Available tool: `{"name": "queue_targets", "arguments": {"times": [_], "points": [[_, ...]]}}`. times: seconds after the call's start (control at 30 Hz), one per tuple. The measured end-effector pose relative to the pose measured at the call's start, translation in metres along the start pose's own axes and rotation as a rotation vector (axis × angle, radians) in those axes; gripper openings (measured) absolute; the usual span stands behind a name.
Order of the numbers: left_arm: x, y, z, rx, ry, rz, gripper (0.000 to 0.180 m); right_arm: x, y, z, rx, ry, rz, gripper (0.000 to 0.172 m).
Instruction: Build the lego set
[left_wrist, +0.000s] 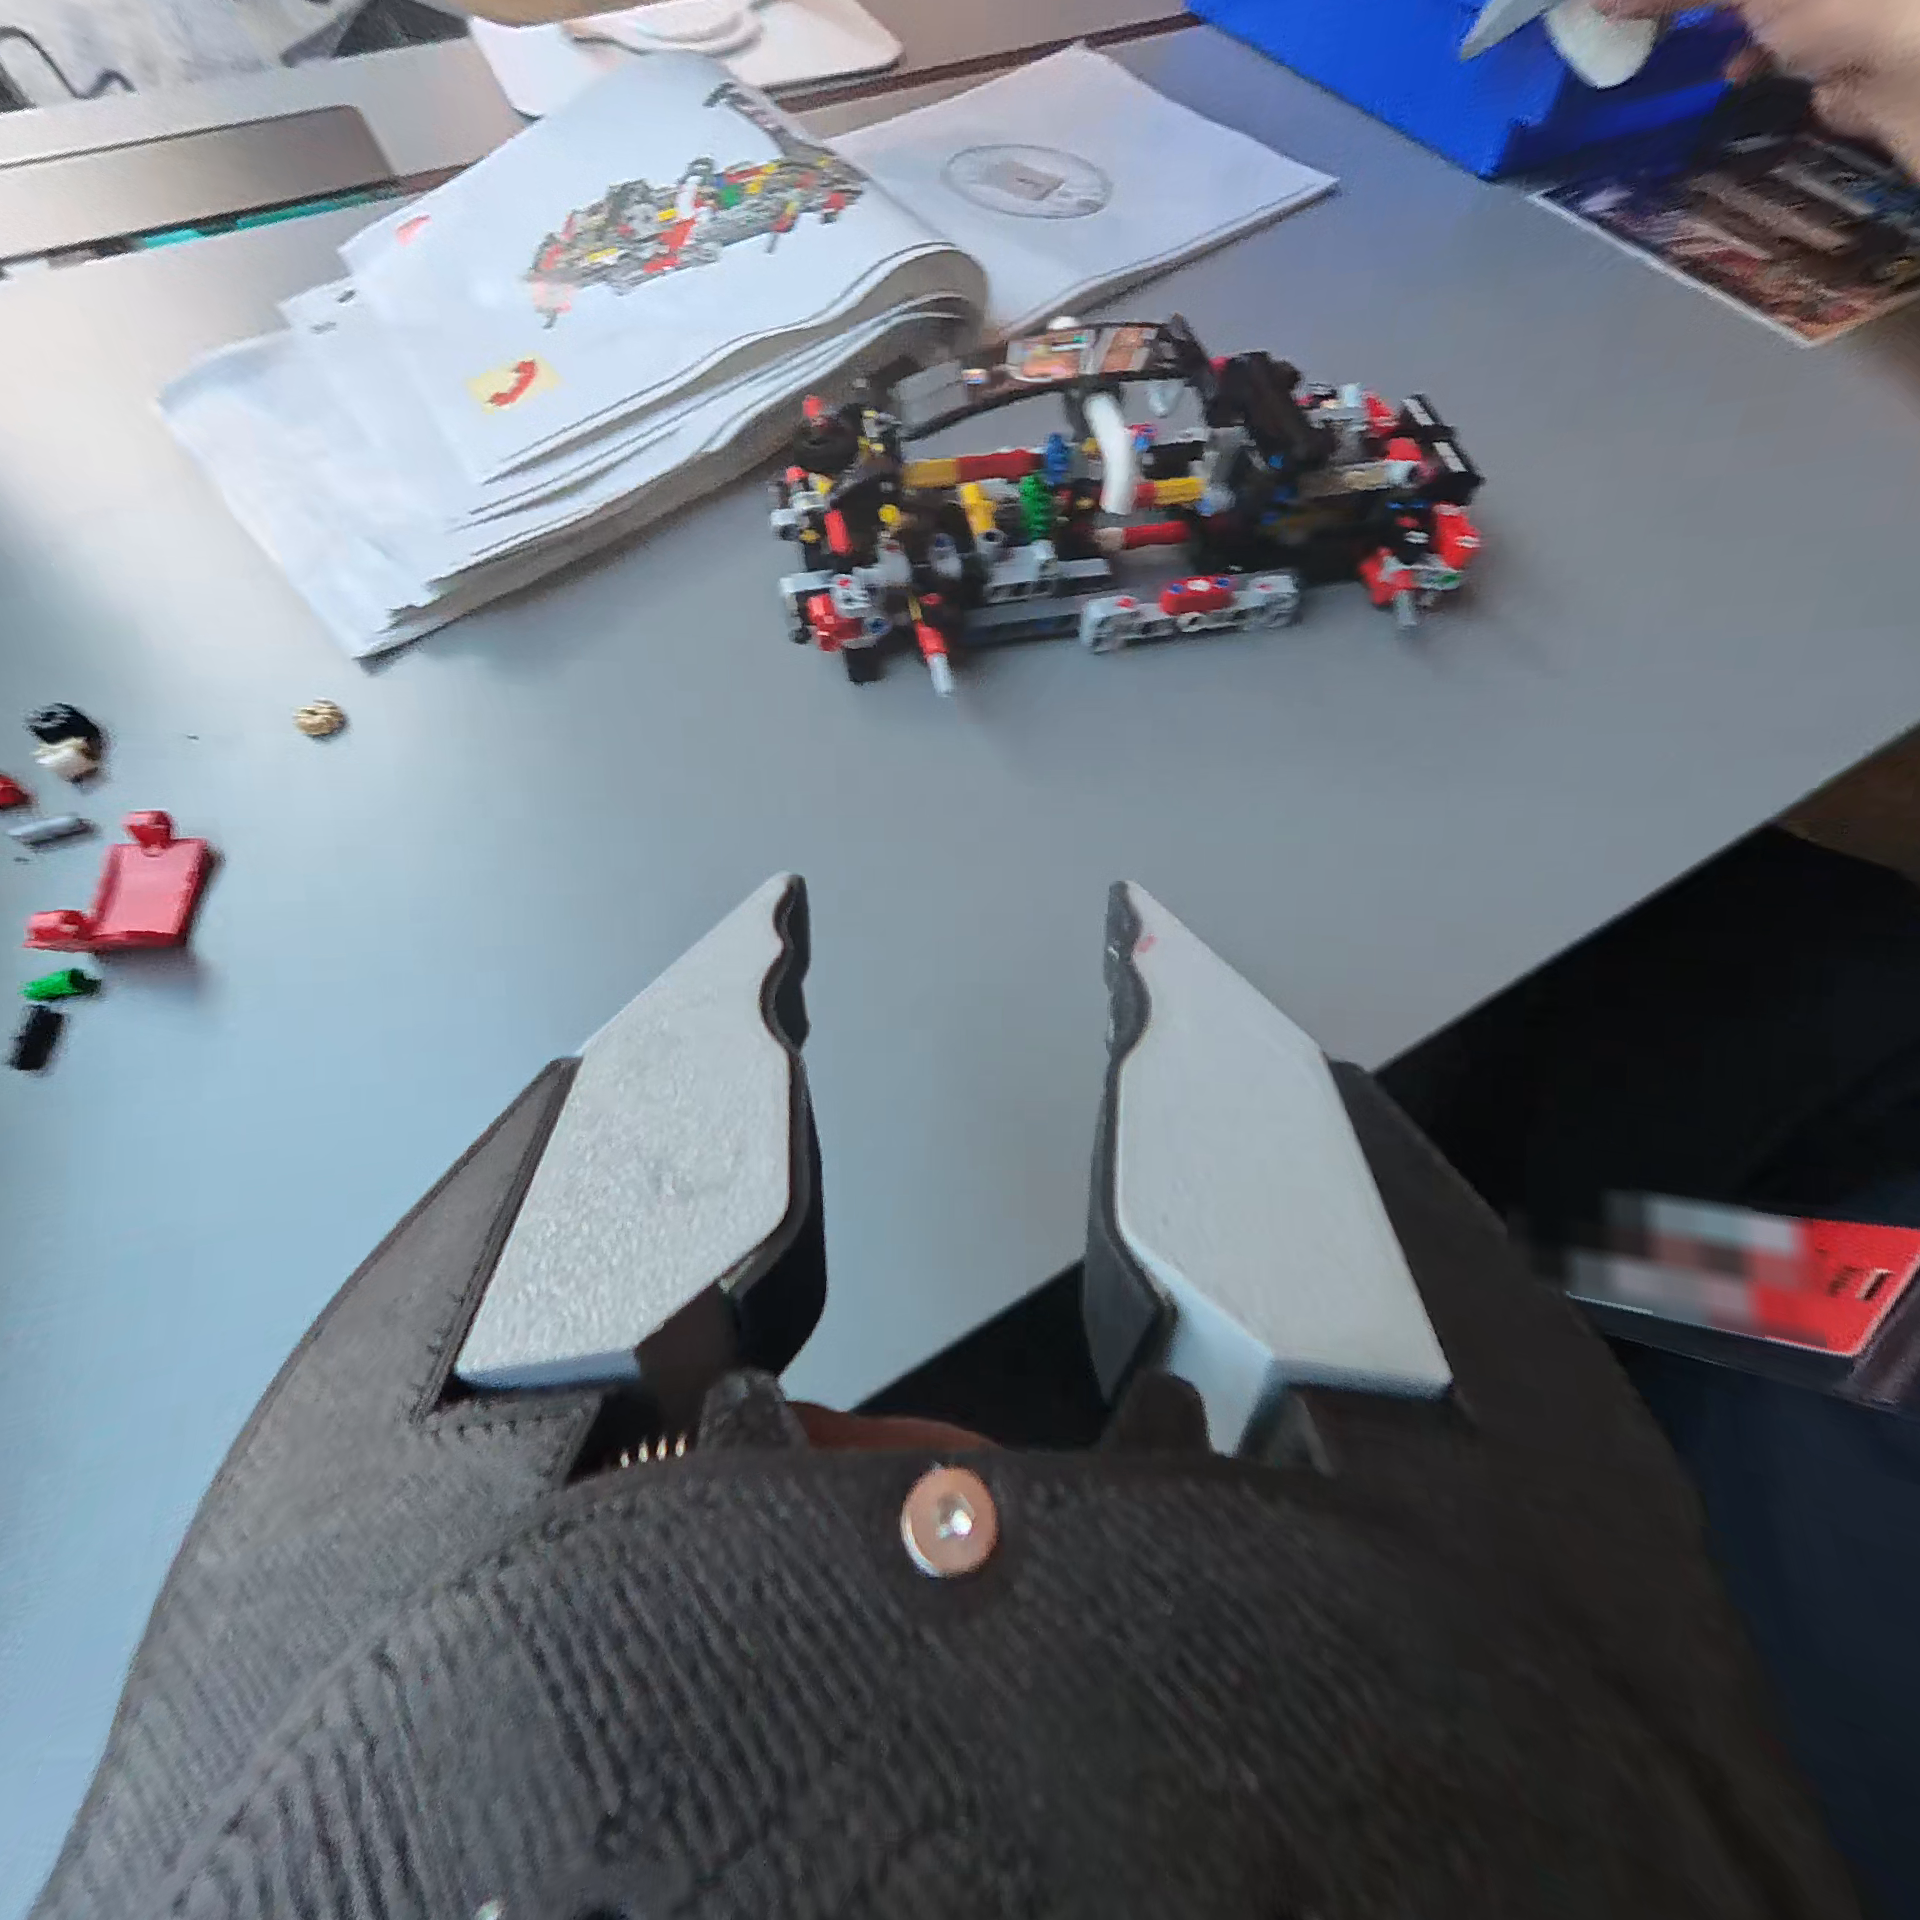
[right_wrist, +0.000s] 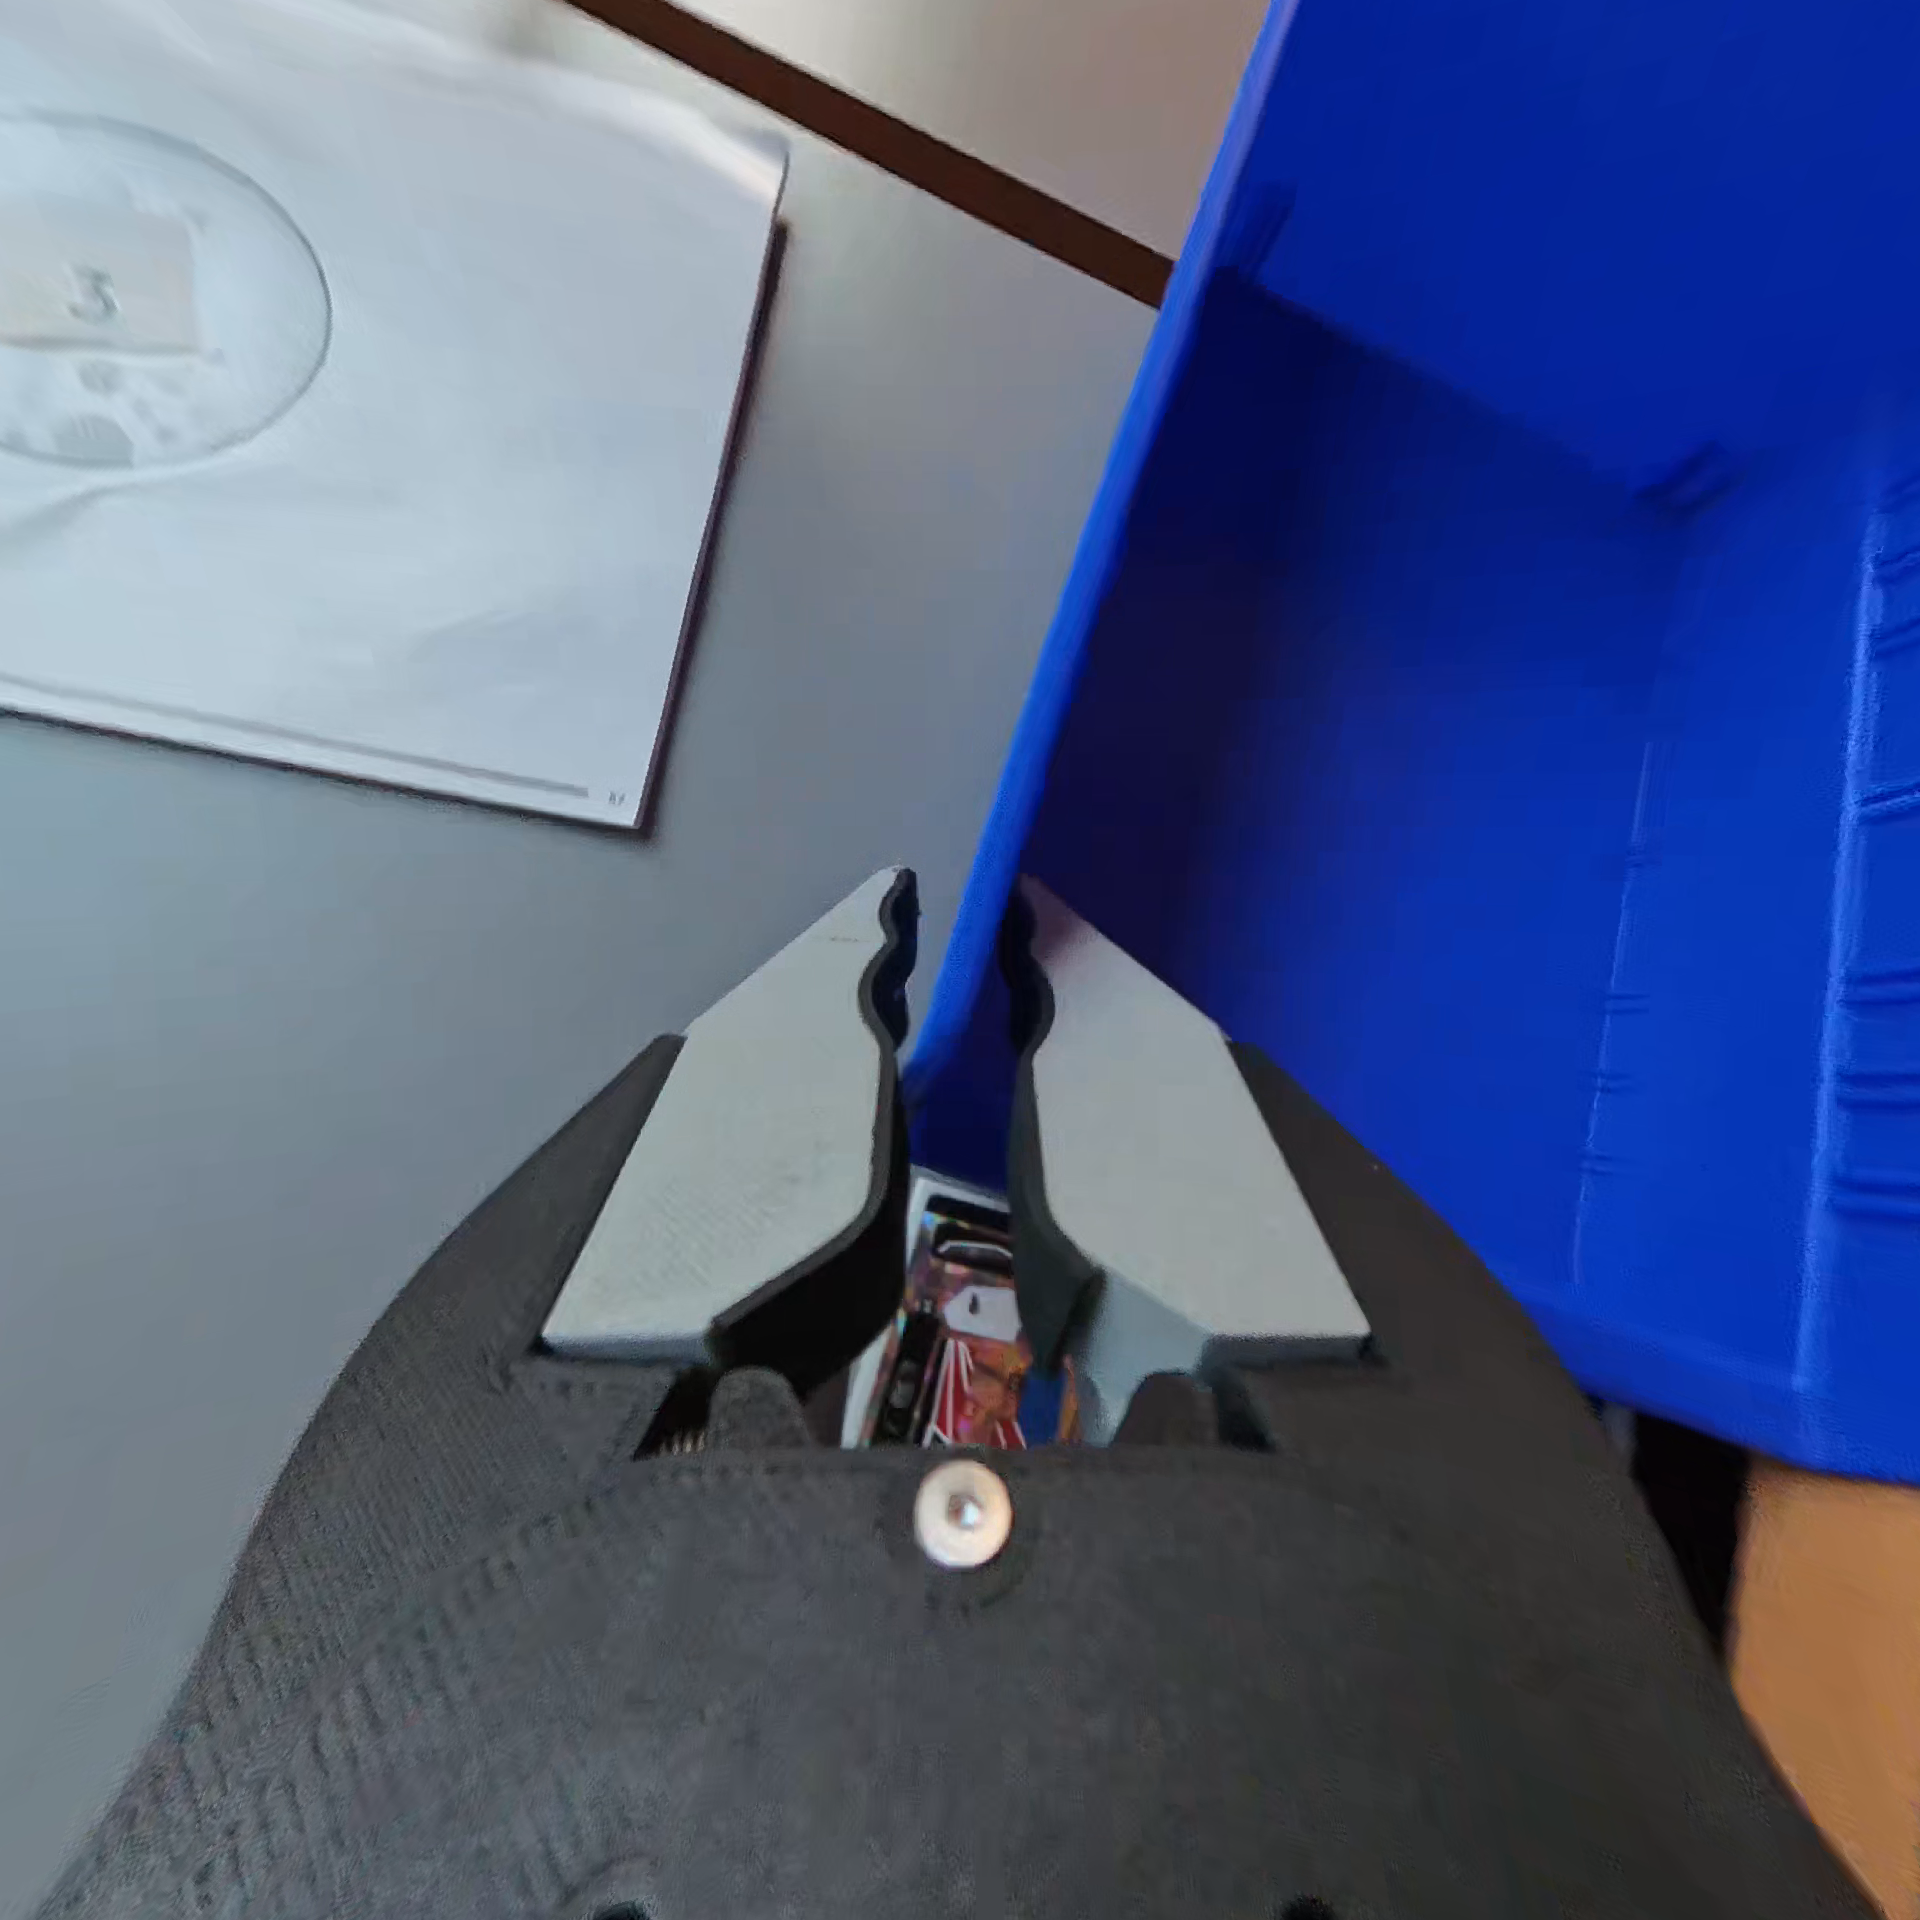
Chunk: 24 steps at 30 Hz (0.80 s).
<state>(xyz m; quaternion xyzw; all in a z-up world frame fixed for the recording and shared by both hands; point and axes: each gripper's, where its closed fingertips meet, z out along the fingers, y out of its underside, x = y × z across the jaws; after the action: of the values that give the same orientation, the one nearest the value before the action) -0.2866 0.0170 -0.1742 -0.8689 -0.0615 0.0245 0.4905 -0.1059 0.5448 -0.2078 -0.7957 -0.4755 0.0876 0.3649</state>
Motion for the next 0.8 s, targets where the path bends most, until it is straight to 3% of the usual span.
{"name": "queue_targets", "arguments": {"times": [0.13,0.27,0.4,0.53,0.8], "points": [[0.028,0.014,-0.013,-0.001,0.022,0.013,0.058,0.004,-0.010,-0.026,-0.030,0.081,-0.143,0.004],[0.037,0.030,-0.024,-0.035,-0.007,0.065,0.060,-0.006,-0.014,-0.051,0.034,-0.007,-0.190,0.003],[0.046,0.037,-0.033,-0.025,0.021,0.041,0.057,-0.002,-0.011,-0.072,0.041,0.085,-0.304,0.003],[0.051,0.046,-0.037,-0.026,0.033,0.027,0.055,0.004,-0.014,-0.103,0.118,0.042,-0.215,0.004],[0.062,0.068,-0.048,0.011,0.066,-0.092,0.066,-0.009,-0.018,-0.185,0.273,0.106,-0.267,0.003]]}}
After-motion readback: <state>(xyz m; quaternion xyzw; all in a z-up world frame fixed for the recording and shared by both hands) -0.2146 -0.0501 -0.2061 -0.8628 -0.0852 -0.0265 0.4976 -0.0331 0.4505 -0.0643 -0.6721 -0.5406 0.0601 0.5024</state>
